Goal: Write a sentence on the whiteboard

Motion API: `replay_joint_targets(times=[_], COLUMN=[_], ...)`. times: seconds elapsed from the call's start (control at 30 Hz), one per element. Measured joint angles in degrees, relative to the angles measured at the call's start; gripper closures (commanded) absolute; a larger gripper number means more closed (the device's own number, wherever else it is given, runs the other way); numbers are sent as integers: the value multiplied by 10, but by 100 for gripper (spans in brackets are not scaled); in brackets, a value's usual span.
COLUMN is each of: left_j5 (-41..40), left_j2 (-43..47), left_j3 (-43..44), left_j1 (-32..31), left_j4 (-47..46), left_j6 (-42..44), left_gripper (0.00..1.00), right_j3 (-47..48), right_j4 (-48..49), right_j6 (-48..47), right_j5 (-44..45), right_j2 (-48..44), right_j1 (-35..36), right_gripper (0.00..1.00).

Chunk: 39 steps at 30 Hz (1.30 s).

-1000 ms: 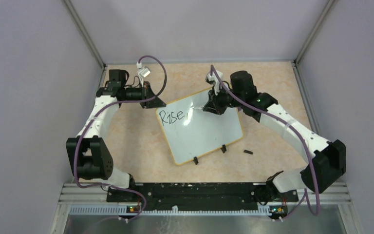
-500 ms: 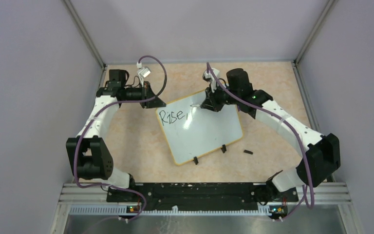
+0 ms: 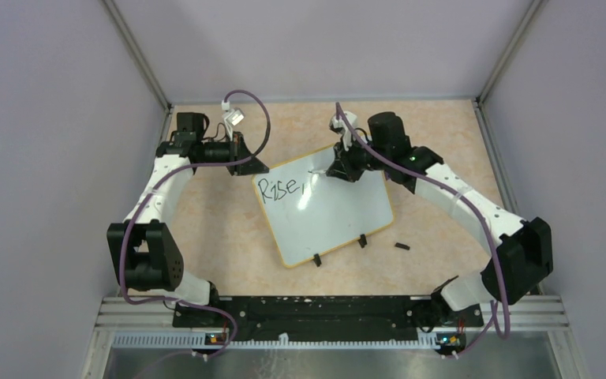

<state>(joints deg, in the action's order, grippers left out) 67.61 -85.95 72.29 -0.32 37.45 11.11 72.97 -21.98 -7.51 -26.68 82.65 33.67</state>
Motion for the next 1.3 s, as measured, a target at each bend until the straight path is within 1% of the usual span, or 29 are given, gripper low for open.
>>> replay_joint_targets(times=[0.47,1.3], left_j5=[0,0], left_j2=[0,0], left_j3=[0,0], left_j1=[0,-1], left_j4=[0,0], left_j6=[0,0], left_gripper=[100,100], right_j3=[-58,-28], right_j4=[-3,-1], right_j6=[-2,5], right_j5=[-4,11], right_j2=[-32,-22], right_j1=[0,-2], right_gripper=[100,100])
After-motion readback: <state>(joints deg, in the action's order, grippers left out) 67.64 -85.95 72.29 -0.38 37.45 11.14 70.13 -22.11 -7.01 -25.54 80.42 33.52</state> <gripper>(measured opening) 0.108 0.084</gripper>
